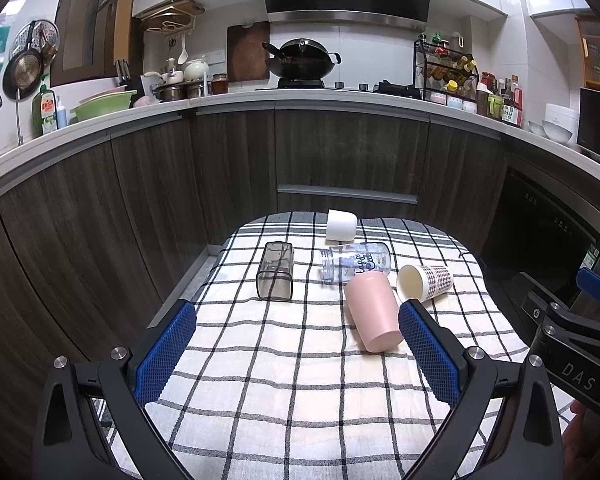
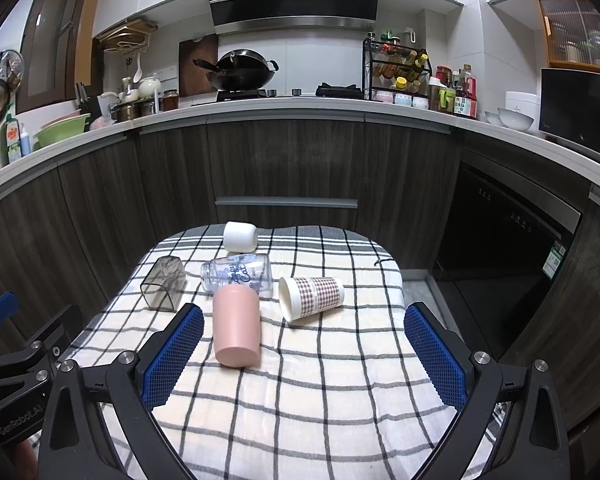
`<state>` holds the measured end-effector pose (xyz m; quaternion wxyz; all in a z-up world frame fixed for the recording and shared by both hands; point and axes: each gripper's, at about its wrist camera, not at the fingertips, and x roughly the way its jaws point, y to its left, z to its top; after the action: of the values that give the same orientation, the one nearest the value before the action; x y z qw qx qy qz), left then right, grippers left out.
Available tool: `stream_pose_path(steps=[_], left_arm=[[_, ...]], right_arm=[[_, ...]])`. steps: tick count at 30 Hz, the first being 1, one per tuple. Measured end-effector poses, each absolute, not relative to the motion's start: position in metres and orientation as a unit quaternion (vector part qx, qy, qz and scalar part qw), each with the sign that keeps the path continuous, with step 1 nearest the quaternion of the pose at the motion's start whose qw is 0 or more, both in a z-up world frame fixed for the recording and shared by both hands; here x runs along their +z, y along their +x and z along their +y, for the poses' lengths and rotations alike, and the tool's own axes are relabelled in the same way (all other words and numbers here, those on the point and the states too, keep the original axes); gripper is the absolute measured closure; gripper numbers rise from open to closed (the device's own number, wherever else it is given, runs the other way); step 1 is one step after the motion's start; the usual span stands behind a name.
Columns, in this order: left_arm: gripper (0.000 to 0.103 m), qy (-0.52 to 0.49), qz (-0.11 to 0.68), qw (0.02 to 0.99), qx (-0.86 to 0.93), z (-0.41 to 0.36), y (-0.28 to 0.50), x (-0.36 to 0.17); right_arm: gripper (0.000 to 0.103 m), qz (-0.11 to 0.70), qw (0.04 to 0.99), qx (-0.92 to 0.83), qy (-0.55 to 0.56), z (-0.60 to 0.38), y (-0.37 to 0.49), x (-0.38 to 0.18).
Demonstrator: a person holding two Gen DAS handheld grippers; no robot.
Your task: Flip cup upside down
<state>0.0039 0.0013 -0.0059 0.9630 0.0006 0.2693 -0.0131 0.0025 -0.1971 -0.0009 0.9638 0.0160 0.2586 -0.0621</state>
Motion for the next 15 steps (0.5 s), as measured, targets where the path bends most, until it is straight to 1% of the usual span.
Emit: stream_pose_path(steps=[15], left_arm=[[0.0,0.0,0.271,0.962,-0.014,-0.0003,0.0031,-0.0073]], right_arm=[[0.002,0.264,0.962,-0.064,0.018,-0.1975,0.0042,-0.0111]])
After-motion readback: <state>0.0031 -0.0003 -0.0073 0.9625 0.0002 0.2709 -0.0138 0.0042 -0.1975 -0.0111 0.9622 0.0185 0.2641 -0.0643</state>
